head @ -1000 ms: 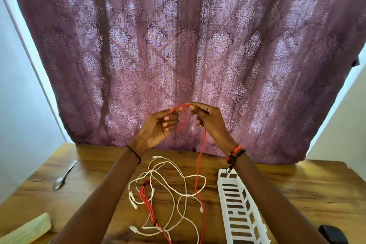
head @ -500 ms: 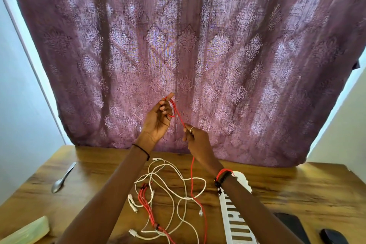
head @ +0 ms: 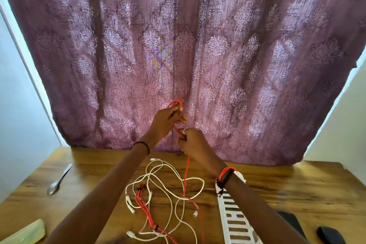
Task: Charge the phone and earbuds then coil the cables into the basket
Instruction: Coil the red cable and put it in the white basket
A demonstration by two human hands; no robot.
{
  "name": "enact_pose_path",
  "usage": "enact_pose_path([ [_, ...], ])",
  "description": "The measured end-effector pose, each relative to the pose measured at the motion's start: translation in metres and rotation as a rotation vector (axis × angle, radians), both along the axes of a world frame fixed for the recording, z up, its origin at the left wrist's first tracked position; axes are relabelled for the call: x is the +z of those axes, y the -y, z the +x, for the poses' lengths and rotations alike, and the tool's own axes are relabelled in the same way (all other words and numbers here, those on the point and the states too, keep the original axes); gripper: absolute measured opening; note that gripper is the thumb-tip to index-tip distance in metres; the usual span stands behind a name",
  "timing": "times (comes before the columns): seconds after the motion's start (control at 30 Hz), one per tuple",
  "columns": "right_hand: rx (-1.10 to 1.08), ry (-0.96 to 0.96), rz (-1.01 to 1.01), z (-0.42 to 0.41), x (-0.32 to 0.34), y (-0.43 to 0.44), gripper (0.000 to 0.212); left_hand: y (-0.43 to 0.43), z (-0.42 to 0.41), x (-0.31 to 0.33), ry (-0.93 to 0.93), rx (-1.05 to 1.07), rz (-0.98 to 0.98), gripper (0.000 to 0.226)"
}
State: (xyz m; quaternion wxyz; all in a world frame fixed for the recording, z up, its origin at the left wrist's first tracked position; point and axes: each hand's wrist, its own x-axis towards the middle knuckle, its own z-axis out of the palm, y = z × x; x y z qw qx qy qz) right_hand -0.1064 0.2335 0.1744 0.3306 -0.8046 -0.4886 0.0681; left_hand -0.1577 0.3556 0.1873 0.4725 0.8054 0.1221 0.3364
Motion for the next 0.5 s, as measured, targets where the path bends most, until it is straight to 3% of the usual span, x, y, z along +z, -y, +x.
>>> enact_pose_path([
  [0.13, 0.036, -0.005, 0.006, 0.002, 0.016, 0.009, 0.012, -0.01, -0.01, -0.003, -0.267, 0.1, 0.474, 0.044],
  [0.23, 0.069, -0.019, 0.049, 0.006, 0.027, 0.014, 0.018, -0.009, -0.013, -0.004, -0.298, 0.098, 0.6, 0.032],
  [0.4, 0.033, 0.079, 0.15, 0.017, 0.031, 0.015, 0.028, -0.005, -0.014, -0.006, -0.296, 0.02, 0.479, 0.03],
  [0.5, 0.066, 0.086, 0.245, 0.018, 0.032, 0.018, 0.029, -0.006, -0.016, -0.006, -0.248, -0.088, 0.194, 0.024],
])
